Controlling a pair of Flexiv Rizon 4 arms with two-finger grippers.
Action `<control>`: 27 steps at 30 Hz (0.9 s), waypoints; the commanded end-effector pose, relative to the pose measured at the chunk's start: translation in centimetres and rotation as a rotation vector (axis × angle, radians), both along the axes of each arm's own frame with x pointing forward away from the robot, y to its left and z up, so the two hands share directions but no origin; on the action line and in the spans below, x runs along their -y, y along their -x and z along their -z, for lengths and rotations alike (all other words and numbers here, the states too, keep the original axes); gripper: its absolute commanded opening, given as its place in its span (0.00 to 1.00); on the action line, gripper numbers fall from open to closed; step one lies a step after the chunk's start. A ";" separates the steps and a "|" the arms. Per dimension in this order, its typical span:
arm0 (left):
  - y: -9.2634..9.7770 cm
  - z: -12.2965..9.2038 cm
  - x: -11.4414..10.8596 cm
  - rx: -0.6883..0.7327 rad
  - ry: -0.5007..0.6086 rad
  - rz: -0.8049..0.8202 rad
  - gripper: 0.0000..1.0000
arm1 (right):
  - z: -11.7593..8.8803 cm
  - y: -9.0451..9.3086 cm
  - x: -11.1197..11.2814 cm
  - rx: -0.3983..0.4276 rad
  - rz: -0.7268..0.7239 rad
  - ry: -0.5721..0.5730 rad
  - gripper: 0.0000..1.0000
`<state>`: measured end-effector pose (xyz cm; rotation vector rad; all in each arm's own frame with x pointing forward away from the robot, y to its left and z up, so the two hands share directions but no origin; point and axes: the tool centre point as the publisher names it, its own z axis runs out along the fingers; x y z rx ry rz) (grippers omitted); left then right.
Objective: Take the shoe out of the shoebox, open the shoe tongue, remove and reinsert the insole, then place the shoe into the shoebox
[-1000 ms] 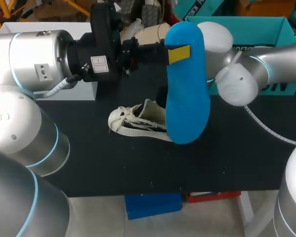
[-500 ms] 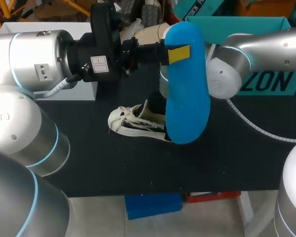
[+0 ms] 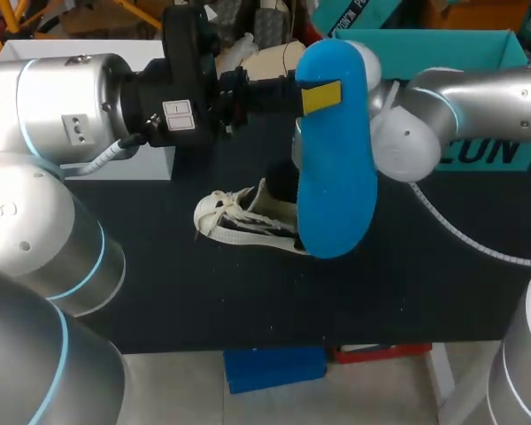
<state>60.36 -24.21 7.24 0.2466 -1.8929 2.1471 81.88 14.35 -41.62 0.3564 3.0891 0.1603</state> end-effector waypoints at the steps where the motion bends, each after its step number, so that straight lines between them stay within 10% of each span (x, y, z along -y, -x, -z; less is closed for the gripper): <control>1: 0.3 0.1 0.3 -0.002 0.002 -0.010 0.00 | -0.4 0.4 1.5 0.025 -0.004 -0.132 1.00; 27: 0.3 0.1 0.3 -0.002 0.002 -0.010 0.00 | 0.9 0.0 3.4 0.244 -0.002 -0.705 1.00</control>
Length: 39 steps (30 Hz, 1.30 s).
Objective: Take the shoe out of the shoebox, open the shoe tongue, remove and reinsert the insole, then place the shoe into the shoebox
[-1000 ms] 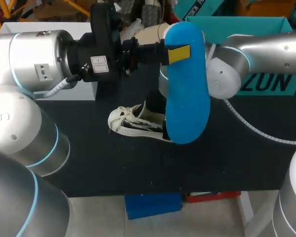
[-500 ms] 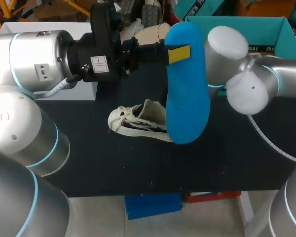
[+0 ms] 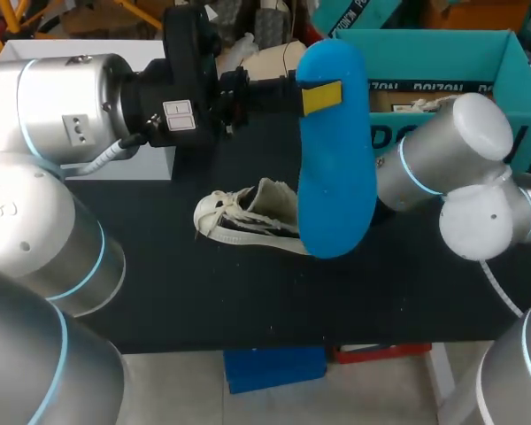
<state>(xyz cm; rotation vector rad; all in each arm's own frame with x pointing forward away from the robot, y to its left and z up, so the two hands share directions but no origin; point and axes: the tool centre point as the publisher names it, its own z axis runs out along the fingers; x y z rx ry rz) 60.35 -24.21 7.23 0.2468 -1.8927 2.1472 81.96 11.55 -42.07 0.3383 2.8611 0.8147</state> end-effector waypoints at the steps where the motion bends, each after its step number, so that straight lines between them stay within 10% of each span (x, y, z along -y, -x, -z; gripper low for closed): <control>1: 0.3 0.1 0.3 -0.002 0.002 -0.010 0.00 | 0.4 0.1 0.7 0.080 -0.015 -0.287 1.00; 28: 0.3 0.1 0.3 -0.002 0.002 -0.010 0.00 | 0.0 -0.6 0.4 0.100 -0.052 -0.485 1.00; 39: 0.3 0.1 0.3 -0.002 0.002 -0.010 0.00 | -3.2 -0.6 0.2 0.081 -0.045 -0.133 1.00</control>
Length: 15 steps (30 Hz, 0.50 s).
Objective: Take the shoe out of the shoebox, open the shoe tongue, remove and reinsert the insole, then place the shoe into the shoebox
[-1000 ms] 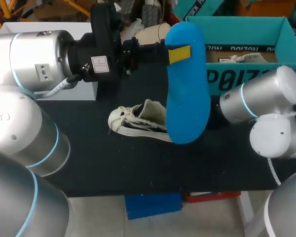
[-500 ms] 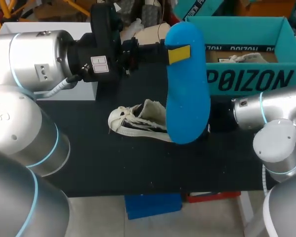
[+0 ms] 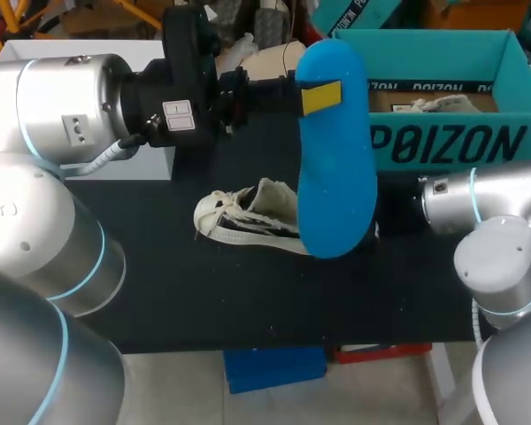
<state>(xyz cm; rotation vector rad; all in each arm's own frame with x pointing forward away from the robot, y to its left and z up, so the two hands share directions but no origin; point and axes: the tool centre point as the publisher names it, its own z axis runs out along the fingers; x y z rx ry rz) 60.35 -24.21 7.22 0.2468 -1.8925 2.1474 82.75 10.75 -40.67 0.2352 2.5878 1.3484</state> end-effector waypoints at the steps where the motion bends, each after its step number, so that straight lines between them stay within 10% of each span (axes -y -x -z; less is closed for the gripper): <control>1: 0.3 0.1 0.3 -0.002 0.001 -0.009 0.00 | -1.9 0.2 -0.7 -0.057 0.019 0.303 1.00; 15: 0.3 0.1 0.3 -0.002 0.001 -0.009 0.00 | -3.1 -1.3 -2.9 -0.129 0.078 0.704 1.00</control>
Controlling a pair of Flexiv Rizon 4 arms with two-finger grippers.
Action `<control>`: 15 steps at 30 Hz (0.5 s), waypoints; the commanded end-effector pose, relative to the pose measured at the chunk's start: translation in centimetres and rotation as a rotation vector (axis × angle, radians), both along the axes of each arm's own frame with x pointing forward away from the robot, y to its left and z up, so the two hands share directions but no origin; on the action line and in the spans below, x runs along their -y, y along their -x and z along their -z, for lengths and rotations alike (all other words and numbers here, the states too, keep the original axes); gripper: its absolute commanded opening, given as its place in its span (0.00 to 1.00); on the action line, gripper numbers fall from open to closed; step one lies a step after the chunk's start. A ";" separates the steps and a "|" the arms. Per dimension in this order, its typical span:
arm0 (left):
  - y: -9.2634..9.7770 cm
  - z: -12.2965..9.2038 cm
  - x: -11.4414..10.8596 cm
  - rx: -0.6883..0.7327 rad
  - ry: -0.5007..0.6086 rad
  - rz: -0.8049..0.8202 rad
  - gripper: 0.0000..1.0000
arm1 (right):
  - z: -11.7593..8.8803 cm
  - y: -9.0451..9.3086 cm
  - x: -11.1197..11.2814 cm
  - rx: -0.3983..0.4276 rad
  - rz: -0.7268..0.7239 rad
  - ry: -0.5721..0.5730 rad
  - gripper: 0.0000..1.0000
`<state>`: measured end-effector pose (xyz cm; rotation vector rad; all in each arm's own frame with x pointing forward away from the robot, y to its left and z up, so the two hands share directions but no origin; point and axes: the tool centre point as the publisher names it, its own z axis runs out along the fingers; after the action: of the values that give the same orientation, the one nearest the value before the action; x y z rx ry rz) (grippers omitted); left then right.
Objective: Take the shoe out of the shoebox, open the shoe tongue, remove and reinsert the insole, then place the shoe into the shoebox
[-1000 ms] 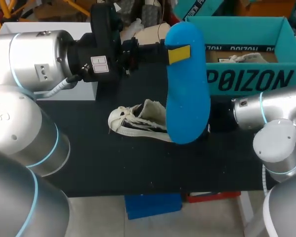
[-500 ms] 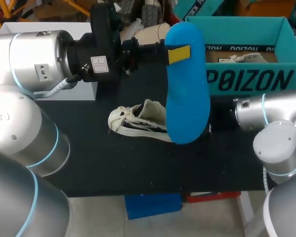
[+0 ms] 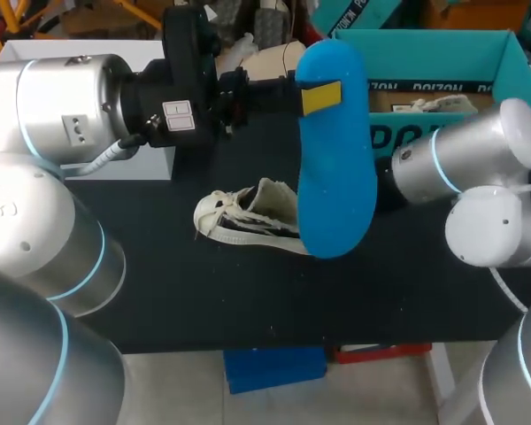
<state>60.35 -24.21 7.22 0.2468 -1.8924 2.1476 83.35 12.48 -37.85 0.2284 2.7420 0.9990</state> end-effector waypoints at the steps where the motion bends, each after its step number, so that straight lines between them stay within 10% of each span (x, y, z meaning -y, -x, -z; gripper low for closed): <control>1: 0.3 0.0 0.3 -0.002 0.001 -0.009 0.00 | -0.3 -0.8 -1.4 -0.095 0.081 0.458 1.00; 15: 0.3 0.0 0.3 -0.002 0.001 -0.009 0.00 | -0.1 -2.8 -4.4 -0.144 0.058 0.651 1.00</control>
<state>60.34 -24.21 7.22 0.2468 -1.8923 2.1476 85.36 15.89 -37.71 0.2167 2.8704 0.6658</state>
